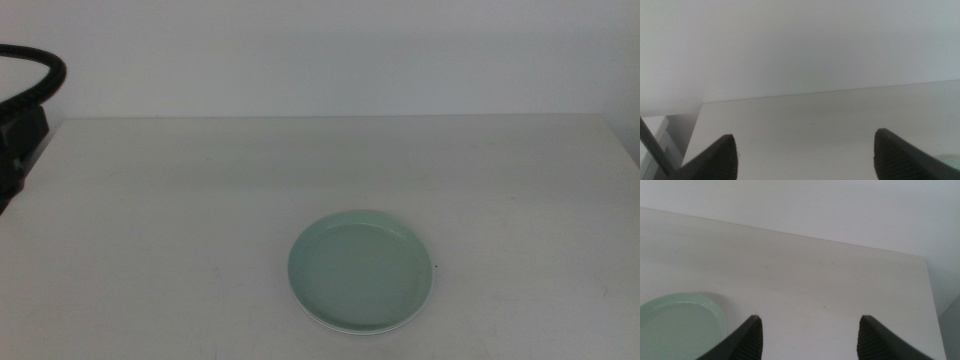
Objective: Stack the three bowls on top of each other.
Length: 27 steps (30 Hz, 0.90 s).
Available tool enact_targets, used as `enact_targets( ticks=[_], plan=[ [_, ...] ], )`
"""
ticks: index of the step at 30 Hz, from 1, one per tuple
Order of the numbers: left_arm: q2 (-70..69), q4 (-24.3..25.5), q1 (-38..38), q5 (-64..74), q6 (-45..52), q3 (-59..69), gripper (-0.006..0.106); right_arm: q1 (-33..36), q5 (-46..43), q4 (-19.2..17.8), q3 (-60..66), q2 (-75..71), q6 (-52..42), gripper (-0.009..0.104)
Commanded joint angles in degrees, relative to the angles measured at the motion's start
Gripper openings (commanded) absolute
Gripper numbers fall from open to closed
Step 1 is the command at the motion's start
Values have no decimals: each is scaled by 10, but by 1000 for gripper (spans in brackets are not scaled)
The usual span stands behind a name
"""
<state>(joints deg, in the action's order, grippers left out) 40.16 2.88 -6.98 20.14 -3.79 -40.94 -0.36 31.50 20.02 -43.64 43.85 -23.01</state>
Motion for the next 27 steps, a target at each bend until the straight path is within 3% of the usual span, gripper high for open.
enact_targets(
  ticks=[1, 8, 16, 27],
  plan=[
    [-10, -6, 1, -41, -6, -15, 105, -4, -40, 6, -14, -3, -7, 48],
    [-84, -10, 1, -41, -6, 15, 105, -5, -81, 13, 25, -31, -7, 48],
    [-226, -63, 1, -41, -6, 177, 105, -5, -155, -80, 183, -167, -7, 48],
    [-419, -63, 1, -52, -6, 391, 105, -5, -161, -84, 361, -344, -7, 48]
  ],
)
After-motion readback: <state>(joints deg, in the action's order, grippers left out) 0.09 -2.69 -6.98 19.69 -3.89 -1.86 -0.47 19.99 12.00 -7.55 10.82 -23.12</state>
